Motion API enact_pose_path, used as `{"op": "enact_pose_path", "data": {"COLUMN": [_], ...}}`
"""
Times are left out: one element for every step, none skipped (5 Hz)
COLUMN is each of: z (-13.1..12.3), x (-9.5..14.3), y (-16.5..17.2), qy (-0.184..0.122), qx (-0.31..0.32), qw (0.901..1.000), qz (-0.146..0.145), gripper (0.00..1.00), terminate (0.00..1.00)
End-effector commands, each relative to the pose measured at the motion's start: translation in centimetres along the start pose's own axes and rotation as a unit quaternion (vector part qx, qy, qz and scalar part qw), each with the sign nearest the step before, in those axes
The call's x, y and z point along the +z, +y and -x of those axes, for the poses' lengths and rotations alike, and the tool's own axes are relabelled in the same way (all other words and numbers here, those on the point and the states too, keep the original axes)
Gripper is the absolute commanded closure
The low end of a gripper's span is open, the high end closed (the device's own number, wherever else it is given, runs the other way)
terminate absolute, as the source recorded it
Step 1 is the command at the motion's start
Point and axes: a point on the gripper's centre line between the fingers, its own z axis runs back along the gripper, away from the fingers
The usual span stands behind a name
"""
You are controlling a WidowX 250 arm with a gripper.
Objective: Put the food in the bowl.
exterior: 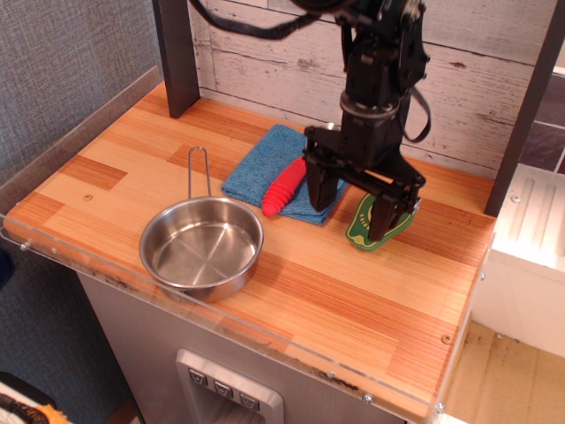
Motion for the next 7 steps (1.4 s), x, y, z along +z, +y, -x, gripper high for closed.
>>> {"op": "enact_pose_path", "data": {"z": [-1.0, -1.2, -1.2, -1.5, -2.0, -2.8, -2.9], "x": [-1.5, -2.4, -2.9, -2.5, -2.2, -2.1, -2.3], "y": [0.1, -0.2, -0.4, -0.5, -0.3, -0.3, -0.5], "qy": [-0.015, -0.010, -0.004, -0.011, -0.023, -0.033, -0.037], "qx": [0.013, 0.016, 0.010, -0.008, -0.019, -0.036, -0.046], "qw": [0.9998, 0.9998, 0.9999, 0.9996, 0.9989, 0.9979, 0.9972], "qz": [0.002, 0.009, 0.013, 0.024, 0.036, 0.044, 0.046], "gripper": [0.00, 0.00, 0.00, 0.00, 0.00, 0.00, 1.00], "terminate": [0.00, 0.00, 0.00, 0.00, 0.00, 0.00, 0.00]}}
